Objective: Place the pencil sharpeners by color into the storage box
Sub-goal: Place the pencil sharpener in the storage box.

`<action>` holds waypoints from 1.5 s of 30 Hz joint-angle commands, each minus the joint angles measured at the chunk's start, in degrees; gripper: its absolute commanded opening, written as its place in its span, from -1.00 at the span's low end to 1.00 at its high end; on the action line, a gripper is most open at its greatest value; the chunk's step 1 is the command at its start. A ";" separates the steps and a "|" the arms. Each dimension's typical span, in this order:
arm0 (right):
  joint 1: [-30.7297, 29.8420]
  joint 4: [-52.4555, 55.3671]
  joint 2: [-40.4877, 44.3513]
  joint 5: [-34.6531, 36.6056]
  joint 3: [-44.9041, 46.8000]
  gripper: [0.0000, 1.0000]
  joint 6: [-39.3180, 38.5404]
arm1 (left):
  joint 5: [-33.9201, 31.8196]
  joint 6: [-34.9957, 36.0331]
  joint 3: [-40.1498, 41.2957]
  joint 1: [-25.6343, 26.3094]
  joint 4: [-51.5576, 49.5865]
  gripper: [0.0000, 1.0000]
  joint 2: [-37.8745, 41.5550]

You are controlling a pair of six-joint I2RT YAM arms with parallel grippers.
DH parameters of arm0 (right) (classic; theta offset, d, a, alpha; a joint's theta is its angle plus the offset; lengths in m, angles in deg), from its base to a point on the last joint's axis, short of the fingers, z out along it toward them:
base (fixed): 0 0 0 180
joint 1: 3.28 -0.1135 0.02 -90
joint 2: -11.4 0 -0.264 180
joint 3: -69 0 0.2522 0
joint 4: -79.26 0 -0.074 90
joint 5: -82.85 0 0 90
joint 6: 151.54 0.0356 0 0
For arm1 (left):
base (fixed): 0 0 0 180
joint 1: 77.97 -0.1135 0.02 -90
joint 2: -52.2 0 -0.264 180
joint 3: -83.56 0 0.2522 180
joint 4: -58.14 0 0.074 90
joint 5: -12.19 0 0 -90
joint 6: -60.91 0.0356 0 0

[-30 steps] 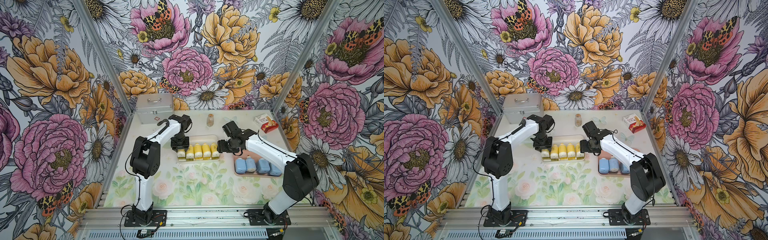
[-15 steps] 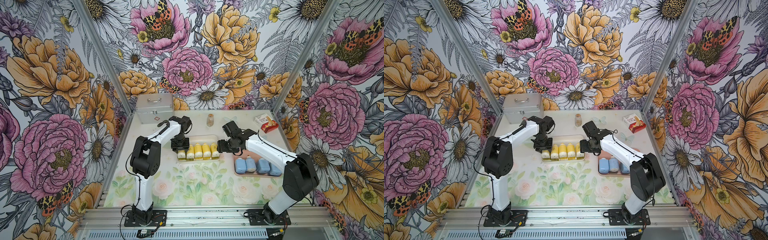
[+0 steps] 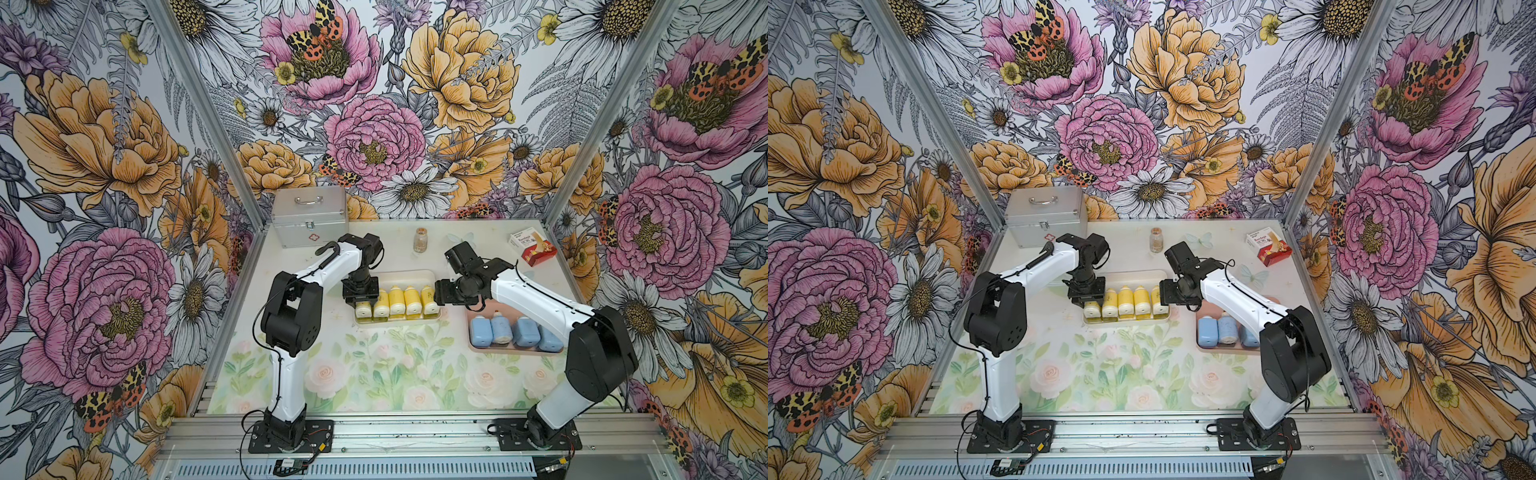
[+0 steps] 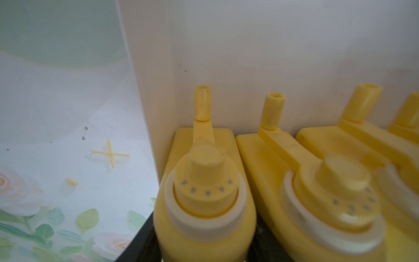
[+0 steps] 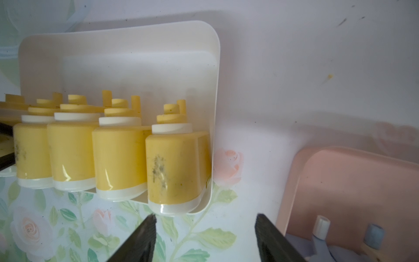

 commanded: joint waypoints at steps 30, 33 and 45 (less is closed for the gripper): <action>0.57 -1.18 0.64 -0.03 -0.02 0.42 -0.36 | 1.23 -0.46 2.10 -1.13 2.09 0.19 1.17; 0.54 -1.13 0.57 -0.14 -0.27 0.42 -0.34 | 1.30 -0.48 1.96 -1.17 2.06 0.20 1.79; 0.46 -1.18 0.43 -0.65 -0.66 0.42 -0.25 | 1.30 -1.13 1.75 -1.34 1.68 0.21 5.53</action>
